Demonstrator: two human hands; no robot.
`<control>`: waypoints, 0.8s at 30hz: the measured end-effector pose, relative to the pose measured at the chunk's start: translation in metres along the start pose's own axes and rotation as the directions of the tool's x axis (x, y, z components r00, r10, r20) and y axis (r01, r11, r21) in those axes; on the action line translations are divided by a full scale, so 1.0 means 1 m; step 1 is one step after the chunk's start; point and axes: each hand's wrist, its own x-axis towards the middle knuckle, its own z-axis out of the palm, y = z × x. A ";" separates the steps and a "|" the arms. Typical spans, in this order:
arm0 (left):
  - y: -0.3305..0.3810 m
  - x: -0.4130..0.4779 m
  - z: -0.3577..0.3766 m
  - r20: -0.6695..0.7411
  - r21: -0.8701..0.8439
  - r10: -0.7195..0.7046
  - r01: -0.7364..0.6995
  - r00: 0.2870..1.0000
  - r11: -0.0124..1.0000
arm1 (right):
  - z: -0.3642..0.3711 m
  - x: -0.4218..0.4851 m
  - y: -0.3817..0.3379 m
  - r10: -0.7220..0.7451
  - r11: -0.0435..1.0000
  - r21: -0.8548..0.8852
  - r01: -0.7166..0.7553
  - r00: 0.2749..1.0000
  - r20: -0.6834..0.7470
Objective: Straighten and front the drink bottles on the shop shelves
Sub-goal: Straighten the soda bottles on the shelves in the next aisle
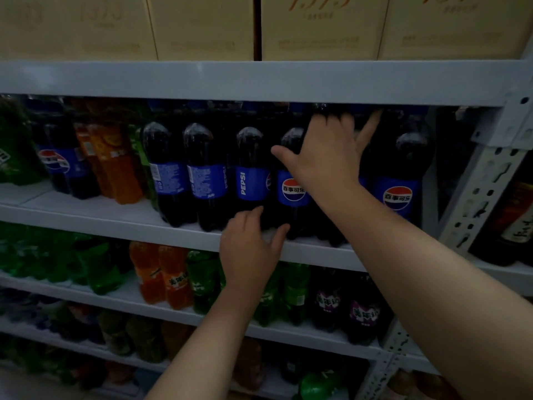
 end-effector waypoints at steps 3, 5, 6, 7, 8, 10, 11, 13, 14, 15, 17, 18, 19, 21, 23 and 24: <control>-0.012 0.019 -0.009 -0.024 -0.063 -0.115 0.113 0.993 0.992 | 0.007 -0.019 -0.003 -0.085 0.991 0.090 0.098 0.987 -0.138; -0.010 0.028 -0.009 0.045 -0.081 -0.166 0.169 0.985 0.982 | 0.012 -0.032 -0.008 -0.157 0.960 0.191 0.205 0.957 -0.242; -0.008 0.029 -0.008 0.071 -0.085 -0.176 0.182 0.982 0.980 | 0.015 -0.036 -0.010 -0.176 0.942 0.232 0.243 0.945 -0.276; -0.006 0.030 -0.007 0.087 -0.085 -0.176 0.183 0.981 0.979 | 0.017 -0.038 -0.011 -0.184 0.929 0.259 0.263 0.938 -0.294; -0.006 0.030 -0.005 0.099 -0.072 -0.171 0.178 0.980 0.981 | 0.019 -0.040 -0.012 -0.185 0.923 0.274 0.270 0.936 -0.299; -0.007 0.030 -0.003 0.130 0.003 -0.150 0.151 0.980 0.988 | 0.020 -0.040 -0.014 -0.200 0.918 0.274 0.286 0.932 -0.303; -0.007 0.030 -0.003 0.145 0.051 -0.136 0.130 0.980 0.990 | 0.020 -0.039 -0.015 -0.218 0.912 0.274 0.305 0.927 -0.307; -0.007 0.031 -0.004 0.155 0.100 -0.113 0.098 0.981 0.990 | 0.019 -0.035 -0.018 -0.275 0.879 0.297 0.373 0.905 -0.324; -0.007 0.031 -0.004 0.151 0.099 -0.108 0.094 0.983 0.991 | 0.018 -0.033 -0.020 -0.315 0.856 0.304 0.419 0.887 -0.337; -0.007 0.031 -0.003 0.150 0.088 -0.107 0.095 0.983 0.992 | 0.017 -0.029 -0.024 -0.357 0.839 0.294 0.457 0.871 -0.337; -0.006 0.029 -0.002 0.154 0.063 -0.111 0.102 0.982 0.993 | 0.013 -0.021 -0.033 -0.424 0.846 0.228 0.482 0.868 -0.259; -0.007 0.028 -0.001 0.157 0.054 -0.114 0.107 0.981 0.993 | 0.011 -0.016 -0.039 -0.434 0.864 0.189 0.466 0.881 -0.189; -0.007 0.028 0.000 0.158 0.045 -0.117 0.111 0.980 0.993 | 0.011 -0.012 -0.044 -0.421 0.888 0.151 0.435 0.900 -0.115; -0.007 0.029 0.000 0.160 0.031 -0.118 0.115 0.980 0.993 | 0.011 -0.004 -0.054 -0.336 0.941 0.057 0.335 0.942 0.014; -0.007 0.028 0.000 0.166 0.027 -0.119 0.116 0.979 0.993 | 0.015 0.002 -0.062 -0.238 0.971 -0.010 0.239 0.969 0.064; -0.007 0.028 0.000 0.166 0.033 -0.117 0.113 0.979 0.993 | 0.017 0.004 -0.065 -0.200 0.979 -0.019 0.202 0.977 0.074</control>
